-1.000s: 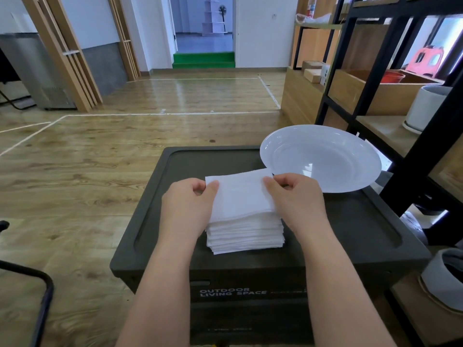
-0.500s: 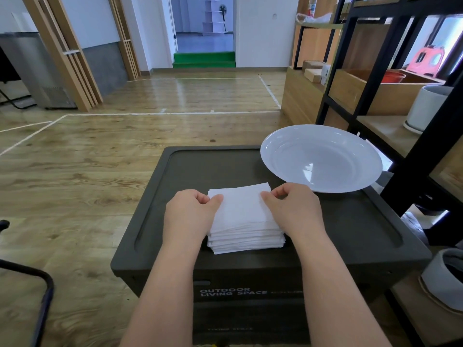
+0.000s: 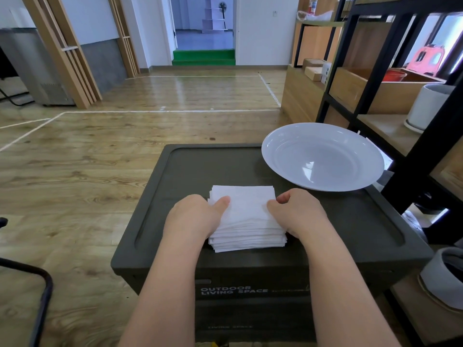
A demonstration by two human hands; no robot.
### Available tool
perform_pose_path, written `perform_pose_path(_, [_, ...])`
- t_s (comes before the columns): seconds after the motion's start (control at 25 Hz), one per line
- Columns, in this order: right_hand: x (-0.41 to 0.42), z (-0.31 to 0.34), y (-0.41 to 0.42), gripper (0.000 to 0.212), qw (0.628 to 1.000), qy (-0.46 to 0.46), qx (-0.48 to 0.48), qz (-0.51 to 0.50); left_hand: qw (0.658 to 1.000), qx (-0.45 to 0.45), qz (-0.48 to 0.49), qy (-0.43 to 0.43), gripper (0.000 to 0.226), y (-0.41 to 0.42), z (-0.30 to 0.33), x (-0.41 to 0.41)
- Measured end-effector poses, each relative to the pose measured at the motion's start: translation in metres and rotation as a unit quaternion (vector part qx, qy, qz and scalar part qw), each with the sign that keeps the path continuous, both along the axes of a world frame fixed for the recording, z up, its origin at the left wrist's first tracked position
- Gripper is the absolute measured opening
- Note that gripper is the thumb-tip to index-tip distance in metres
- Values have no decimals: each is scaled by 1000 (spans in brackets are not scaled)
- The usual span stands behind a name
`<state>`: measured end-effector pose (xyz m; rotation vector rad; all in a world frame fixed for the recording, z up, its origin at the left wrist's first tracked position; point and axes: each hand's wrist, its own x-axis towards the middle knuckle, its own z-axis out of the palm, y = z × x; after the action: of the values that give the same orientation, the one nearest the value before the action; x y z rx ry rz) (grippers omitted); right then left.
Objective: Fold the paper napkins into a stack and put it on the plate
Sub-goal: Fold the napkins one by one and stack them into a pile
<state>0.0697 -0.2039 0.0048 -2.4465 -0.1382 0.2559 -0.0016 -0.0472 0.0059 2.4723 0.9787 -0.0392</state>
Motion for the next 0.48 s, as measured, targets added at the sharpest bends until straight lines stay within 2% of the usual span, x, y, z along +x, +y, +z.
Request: perform_pose_path(0.48, [2,1,-2,32,1000,-4,-7,-1,994,-111,-1,-4,51,-15,18,7])
